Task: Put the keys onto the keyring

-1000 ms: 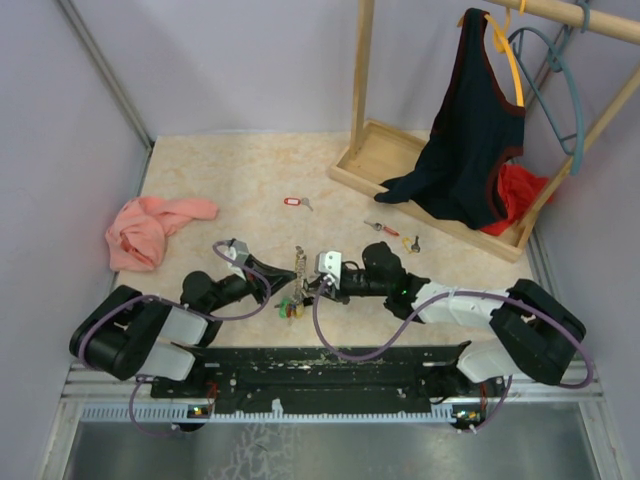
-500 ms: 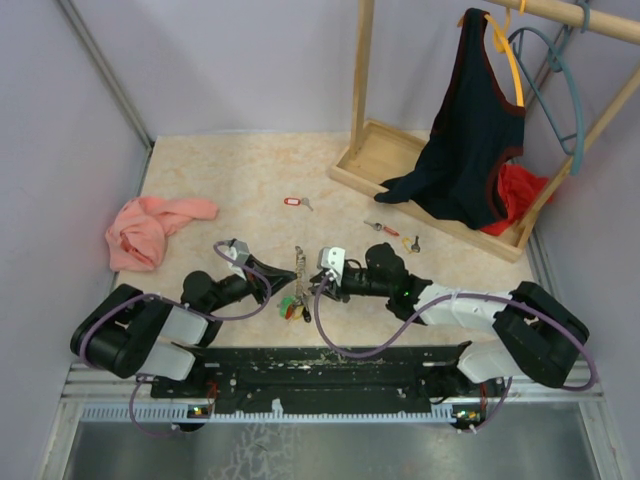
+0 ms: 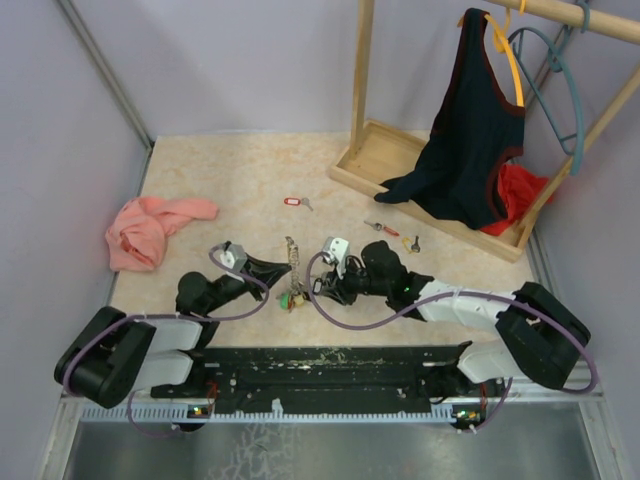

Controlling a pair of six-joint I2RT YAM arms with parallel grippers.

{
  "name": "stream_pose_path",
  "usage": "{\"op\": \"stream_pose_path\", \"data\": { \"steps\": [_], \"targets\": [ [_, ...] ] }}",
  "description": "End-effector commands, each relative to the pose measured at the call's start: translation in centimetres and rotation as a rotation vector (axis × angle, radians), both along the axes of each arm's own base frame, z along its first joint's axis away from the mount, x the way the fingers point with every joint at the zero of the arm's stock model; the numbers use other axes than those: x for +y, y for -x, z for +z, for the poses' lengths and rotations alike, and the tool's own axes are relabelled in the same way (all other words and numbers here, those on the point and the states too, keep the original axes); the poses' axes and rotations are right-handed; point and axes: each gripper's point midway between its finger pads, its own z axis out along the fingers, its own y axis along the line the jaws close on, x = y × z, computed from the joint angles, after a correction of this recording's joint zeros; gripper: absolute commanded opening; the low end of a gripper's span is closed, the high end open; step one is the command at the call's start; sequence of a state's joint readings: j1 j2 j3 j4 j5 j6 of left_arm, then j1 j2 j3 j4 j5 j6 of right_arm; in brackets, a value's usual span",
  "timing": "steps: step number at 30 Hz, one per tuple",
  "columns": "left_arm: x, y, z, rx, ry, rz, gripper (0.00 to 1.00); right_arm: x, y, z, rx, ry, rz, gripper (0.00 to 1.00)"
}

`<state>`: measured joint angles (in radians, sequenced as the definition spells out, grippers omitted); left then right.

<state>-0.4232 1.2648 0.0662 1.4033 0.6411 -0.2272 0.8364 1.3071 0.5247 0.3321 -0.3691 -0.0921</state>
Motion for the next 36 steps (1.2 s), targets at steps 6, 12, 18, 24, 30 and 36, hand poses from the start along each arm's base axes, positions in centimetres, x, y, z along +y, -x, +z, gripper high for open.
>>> {"op": "stream_pose_path", "data": {
  "steps": [6, 12, 18, 24, 30, 36],
  "targets": [
    [0.4, 0.0, -0.2, -0.063, -0.04, 0.014, 0.0, 3.0, -1.0, 7.2, -0.057, -0.249, 0.104, 0.27],
    [-0.1, 0.4, -0.2, -0.067, -0.033, -0.03, 0.0, 4.0, -0.9, 9.7, -0.087, -0.354, 0.239, 0.24],
    [-0.4, 0.8, -0.1, -0.075, -0.016, -0.062, 0.0, 5.0, -0.7, 9.6, -0.102, -0.39, 0.317, 0.21],
    [-0.7, 1.1, 0.1, -0.086, -0.001, -0.091, 0.0, 5.5, -1.1, 8.3, -0.077, -0.379, 0.339, 0.19],
    [-1.0, 1.5, 0.2, -0.096, 0.006, -0.124, 0.0, 5.7, -1.4, 7.6, -0.077, -0.372, 0.345, 0.17],
    [-1.1, 2.0, 0.5, -0.115, 0.017, -0.153, 0.0, 5.7, -2.0, 7.1, -0.074, -0.368, 0.328, 0.17]
  ]
}}
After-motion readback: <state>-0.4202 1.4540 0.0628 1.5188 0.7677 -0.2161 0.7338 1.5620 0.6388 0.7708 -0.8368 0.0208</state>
